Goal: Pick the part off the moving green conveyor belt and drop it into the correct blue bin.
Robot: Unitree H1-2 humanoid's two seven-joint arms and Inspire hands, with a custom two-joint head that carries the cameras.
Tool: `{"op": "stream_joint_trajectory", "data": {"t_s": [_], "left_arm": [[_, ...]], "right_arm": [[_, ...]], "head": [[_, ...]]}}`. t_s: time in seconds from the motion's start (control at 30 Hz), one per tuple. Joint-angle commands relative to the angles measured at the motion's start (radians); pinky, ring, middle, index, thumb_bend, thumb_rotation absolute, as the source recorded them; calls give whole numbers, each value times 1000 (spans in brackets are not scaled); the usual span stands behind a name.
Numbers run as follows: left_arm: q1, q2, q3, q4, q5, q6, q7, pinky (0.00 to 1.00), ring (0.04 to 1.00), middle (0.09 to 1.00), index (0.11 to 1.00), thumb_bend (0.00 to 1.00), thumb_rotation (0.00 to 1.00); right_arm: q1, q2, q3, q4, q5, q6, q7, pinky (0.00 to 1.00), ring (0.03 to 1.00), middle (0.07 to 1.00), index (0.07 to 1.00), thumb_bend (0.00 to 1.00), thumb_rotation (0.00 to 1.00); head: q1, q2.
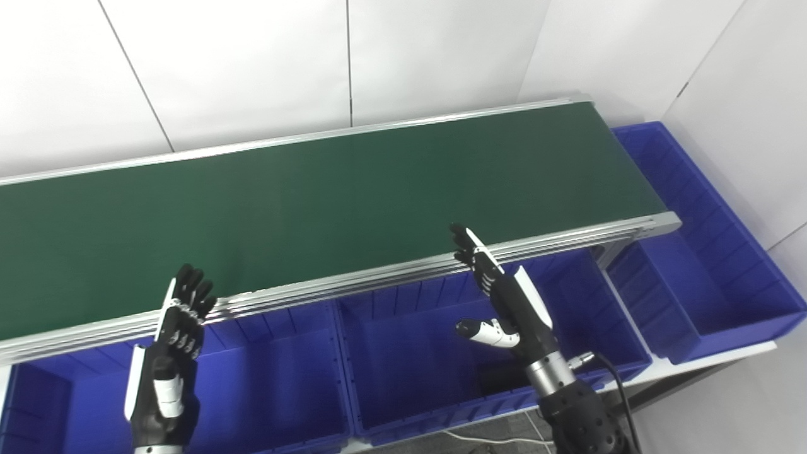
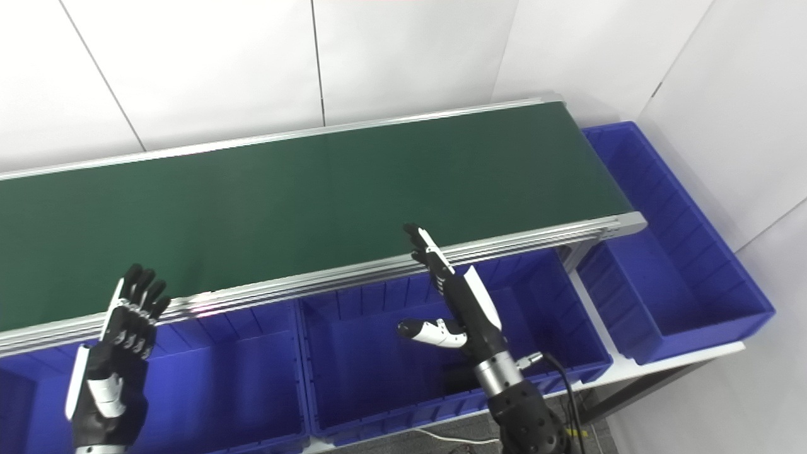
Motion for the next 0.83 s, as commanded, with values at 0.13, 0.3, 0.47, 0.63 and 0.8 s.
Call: {"op": "stream_joint_trajectory", "data": {"t_s": [0.13,0.3,0.47,0.63,0.8], "left_arm": [[-12,-12,-28,-1,86,-42,53,845,904,915,910,740,865],[-10,-3,-76,-4,131,-42,119,838,903,912,903,780,881],[-5,10,-130,1,156,-42,187,852,909,918,909,826,892],[-6,28,-174,12,161,-42,242,861,911,918,907,859,895],[-9,44,-202,15,159,-42,274,877,917,922,909,856,895]], "right_arm": [[-41,-4,41,43,-1,-61,-24,999,1000,1000,993,1000,847],[-69,13,64,124,21,-61,-35,1000,1000,1000,982,1000,888],[-80,43,58,185,85,-61,10,987,1000,1000,964,1000,873],[-87,57,63,211,65,-61,8,977,993,978,949,1000,882],[-90,58,70,222,51,-61,-2,968,986,973,948,1000,891]], "head": [[104,-38],[148,-61],[185,-83],[191,-99],[183,-104]]}}
